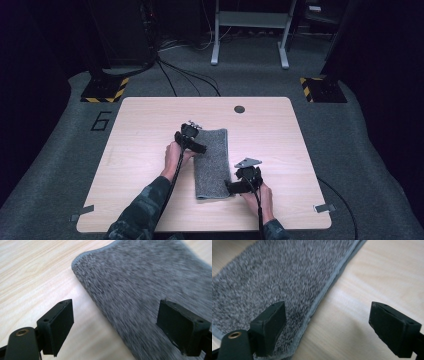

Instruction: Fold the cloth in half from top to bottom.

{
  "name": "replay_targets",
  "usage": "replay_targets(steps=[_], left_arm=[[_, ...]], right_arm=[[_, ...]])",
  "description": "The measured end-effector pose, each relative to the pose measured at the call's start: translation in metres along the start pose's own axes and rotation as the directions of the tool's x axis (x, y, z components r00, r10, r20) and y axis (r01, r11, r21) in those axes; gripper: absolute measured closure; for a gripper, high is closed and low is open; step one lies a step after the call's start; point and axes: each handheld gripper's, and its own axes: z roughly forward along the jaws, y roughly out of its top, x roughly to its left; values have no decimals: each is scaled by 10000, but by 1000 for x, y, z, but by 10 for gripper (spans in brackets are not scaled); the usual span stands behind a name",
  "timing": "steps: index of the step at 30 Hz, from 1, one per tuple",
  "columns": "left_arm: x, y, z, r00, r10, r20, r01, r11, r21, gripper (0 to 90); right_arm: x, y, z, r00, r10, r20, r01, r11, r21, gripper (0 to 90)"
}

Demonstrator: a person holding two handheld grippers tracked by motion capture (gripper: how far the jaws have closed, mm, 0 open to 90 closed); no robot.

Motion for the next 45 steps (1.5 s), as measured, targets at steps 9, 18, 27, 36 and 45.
replay_targets(steps=[9, 18, 27, 36, 45], left_arm=[[-10, -39, -12, 9989, 455, -114, -451, 9985, 314, 145], [-13, -51, -31, 9995, -42, 306, 54, 9993, -365, 139], [-50, -86, -51, 9936, 734, 856, -715, 9971, -252, 139], [-51, -105, -56, 9890, 811, 1239, -793, 9967, -190, 137], [-6, -80, -49, 9873, -347, 1550, 407, 9985, -363, 119]], right_arm=[[-3, 7, 11, 9993, -274, 239, 265, 9990, 353, 142], [1, 9, 6, 9989, -275, 367, 262, 9991, 339, 143], [8, 6, 8, 9983, -528, 244, 520, 9981, 319, 142], [13, 0, 0, 9976, -693, -68, 695, 9968, 404, 143], [-16, 29, 6, 9988, -165, -471, 176, 9996, 225, 145]])
